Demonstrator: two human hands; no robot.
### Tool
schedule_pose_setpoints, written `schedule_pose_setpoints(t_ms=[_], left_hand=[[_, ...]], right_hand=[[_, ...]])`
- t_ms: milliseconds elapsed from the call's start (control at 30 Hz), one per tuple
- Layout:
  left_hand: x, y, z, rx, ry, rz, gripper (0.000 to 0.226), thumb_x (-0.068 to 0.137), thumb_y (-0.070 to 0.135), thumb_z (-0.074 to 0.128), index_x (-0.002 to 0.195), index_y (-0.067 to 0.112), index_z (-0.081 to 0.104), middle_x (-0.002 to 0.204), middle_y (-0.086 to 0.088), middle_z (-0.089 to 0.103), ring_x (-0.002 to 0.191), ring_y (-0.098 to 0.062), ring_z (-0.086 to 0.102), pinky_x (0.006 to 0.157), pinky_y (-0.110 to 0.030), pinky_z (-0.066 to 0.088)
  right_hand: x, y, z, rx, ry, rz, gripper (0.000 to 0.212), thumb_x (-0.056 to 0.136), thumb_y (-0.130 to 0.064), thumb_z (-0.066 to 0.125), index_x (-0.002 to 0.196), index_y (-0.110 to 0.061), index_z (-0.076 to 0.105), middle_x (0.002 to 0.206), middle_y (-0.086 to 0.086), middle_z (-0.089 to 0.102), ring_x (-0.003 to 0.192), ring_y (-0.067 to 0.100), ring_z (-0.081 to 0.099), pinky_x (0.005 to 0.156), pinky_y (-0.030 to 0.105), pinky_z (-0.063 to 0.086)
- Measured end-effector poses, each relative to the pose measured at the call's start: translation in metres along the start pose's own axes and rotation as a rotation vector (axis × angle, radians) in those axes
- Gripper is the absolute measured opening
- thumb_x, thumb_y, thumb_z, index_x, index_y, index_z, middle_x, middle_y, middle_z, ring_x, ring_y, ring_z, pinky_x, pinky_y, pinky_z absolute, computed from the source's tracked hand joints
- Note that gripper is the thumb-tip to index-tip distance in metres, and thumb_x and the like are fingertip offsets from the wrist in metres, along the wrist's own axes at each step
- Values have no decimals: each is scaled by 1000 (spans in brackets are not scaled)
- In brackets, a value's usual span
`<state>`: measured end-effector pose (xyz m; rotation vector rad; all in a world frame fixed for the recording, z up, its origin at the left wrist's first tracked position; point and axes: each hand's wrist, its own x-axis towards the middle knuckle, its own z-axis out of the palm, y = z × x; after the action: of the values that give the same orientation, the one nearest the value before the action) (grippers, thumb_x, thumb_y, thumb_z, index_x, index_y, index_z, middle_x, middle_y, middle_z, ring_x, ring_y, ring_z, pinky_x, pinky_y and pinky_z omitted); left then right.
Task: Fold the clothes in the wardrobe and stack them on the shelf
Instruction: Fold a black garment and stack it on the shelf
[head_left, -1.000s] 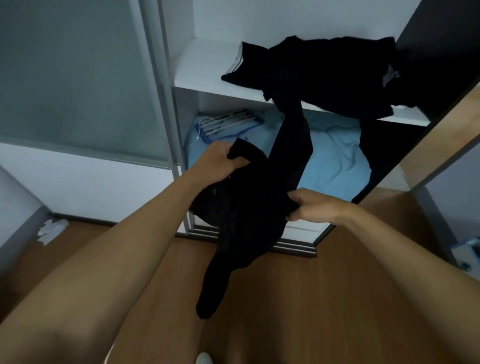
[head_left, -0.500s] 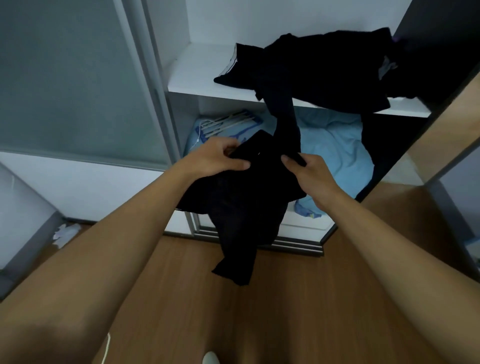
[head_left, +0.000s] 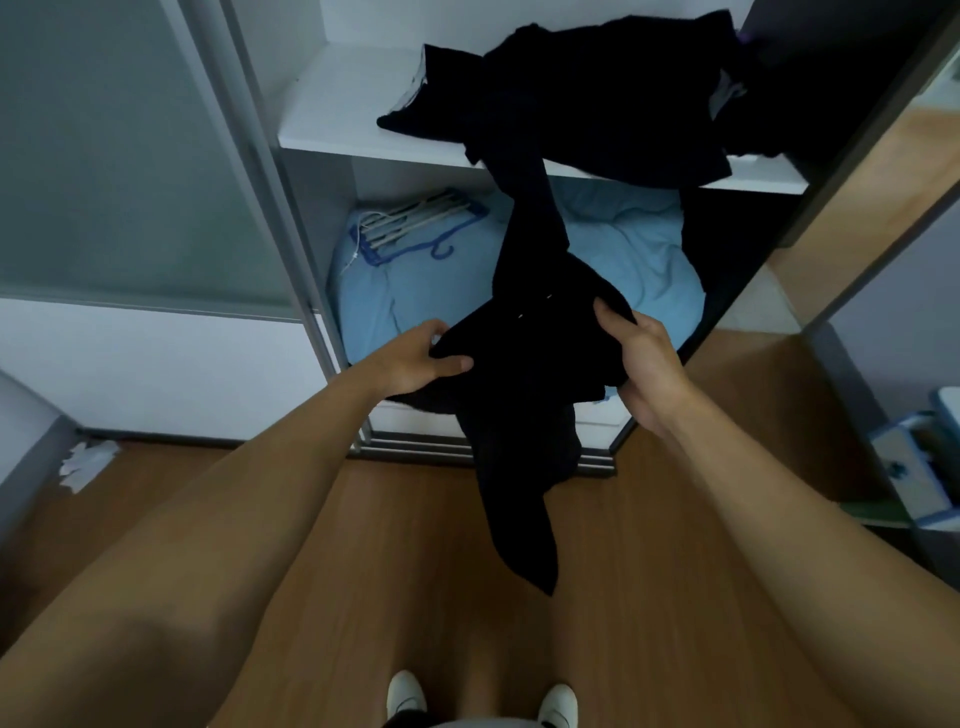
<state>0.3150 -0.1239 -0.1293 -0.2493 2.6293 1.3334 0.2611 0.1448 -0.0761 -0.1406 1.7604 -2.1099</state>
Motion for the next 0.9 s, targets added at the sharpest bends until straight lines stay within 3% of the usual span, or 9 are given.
schedule_pose_setpoints(t_ms=[100, 300, 400, 533, 567, 633, 733, 833, 900], left_hand=[[1, 0, 4, 67, -16, -15, 34, 95, 42, 64, 88, 8, 66, 80, -1, 66, 75, -16, 63, 58, -15, 43], [-6, -17, 6, 168, 116, -162, 28, 97, 34, 61, 93, 6, 66, 93, -11, 68, 89, -28, 66, 75, -32, 50], [-15, -22, 4, -6, 184, -246, 24, 97, 28, 63, 95, 4, 67, 90, -13, 70, 80, -28, 68, 62, -30, 52], [-28, -23, -6, -205, 315, -375, 20, 96, 21, 64, 98, 1, 62, 67, -8, 61, 42, -14, 54, 33, -19, 36], [-31, -24, -10, -265, 356, -395, 18, 96, 19, 64, 100, 1, 61, 66, -8, 61, 36, -12, 51, 33, -19, 34], [-35, -24, -18, -425, 428, -423, 14, 95, 11, 63, 105, 2, 59, 65, -9, 61, 30, -8, 48, 32, -17, 34], [-41, -19, -27, -634, 445, -453, 9, 93, 2, 59, 98, 9, 56, 60, -9, 62, 32, -8, 53, 32, -15, 35], [-46, -11, -31, -772, 412, -491, 12, 93, 5, 55, 89, 15, 53, 53, -2, 63, 41, -9, 63, 40, -15, 45], [-48, -8, -35, -849, 421, -505, 8, 95, 7, 52, 90, 13, 53, 48, 1, 63, 44, -8, 65, 42, -16, 48]], right_hand=[[-4, 6, -8, -46, 23, 85, 33, 96, -32, 65, 119, -9, 70, 113, 11, 75, 103, 23, 72, 84, 31, 59], [-20, 58, -27, -647, -233, 287, 23, 94, -28, 69, 115, -21, 70, 112, 0, 74, 103, 14, 69, 91, 26, 55], [-23, 90, -7, -702, -281, 109, 22, 95, -25, 67, 117, -27, 64, 108, -14, 68, 106, 5, 63, 83, 5, 45], [-18, 114, 29, -850, -356, -50, 21, 98, -37, 59, 119, -36, 62, 107, -18, 65, 98, -3, 59, 80, 9, 42], [-17, 116, 34, -882, -360, -58, 9, 100, -37, 55, 104, -42, 61, 95, -21, 63, 88, -7, 57, 70, 7, 40], [-15, 121, 41, -902, -376, -81, 19, 102, -36, 51, 87, -48, 51, 80, -25, 54, 72, -13, 55, 59, 6, 39], [-21, 135, 48, -840, -467, -3, 7, 103, -38, 51, 106, -41, 57, 91, -20, 61, 83, -10, 59, 71, 14, 47], [-32, 148, 60, -881, -527, 9, 7, 100, -30, 57, 96, -32, 62, 84, -14, 63, 75, -10, 59, 69, 24, 43], [-38, 154, 68, -951, -614, 50, 35, 92, -38, 63, 125, -28, 57, 115, -15, 61, 101, -9, 53, 82, 19, 41]])
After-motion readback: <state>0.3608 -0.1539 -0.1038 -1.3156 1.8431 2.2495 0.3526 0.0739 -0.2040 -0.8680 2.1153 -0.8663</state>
